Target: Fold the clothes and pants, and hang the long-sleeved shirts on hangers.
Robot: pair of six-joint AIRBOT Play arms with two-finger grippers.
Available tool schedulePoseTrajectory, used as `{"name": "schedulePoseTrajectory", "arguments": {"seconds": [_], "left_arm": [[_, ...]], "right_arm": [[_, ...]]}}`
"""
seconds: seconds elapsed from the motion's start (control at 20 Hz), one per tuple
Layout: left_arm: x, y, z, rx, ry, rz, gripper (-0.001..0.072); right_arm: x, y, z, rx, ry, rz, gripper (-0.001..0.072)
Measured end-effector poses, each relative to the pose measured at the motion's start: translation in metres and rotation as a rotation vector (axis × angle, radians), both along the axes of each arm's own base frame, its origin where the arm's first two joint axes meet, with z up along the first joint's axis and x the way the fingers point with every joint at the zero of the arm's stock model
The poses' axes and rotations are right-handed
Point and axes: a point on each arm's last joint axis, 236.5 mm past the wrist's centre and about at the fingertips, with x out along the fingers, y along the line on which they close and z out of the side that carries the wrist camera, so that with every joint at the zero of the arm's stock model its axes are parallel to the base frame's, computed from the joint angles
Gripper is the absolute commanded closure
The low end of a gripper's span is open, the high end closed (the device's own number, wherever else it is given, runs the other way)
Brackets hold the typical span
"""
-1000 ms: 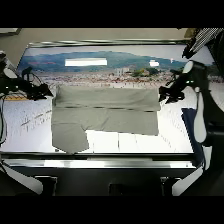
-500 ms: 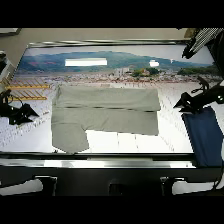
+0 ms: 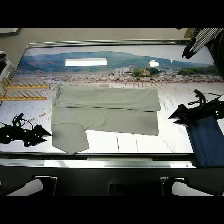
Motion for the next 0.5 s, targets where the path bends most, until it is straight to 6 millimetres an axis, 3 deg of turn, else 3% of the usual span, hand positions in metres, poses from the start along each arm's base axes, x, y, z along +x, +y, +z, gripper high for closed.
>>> {"name": "schedulePoseTrajectory", "arguments": {"seconds": [0.25,0.35,0.5], "left_arm": [[-0.001,-0.018,-0.009,-0.066,-0.024,0.033,0.0262],[0.001,-0.02,-0.011,-0.074,-0.034,0.043,0.0427],[0.003,-0.019,-0.014,-0.07,-0.043,0.051,0.0454]], "right_arm": [[0.001,0.007,0.009,0.023,-0.03,-0.007,0.0296],[0.003,0.011,0.013,0.041,-0.042,-0.012,0.0296],[0.009,0.018,0.02,0.079,-0.07,-0.017,0.0296]]}}
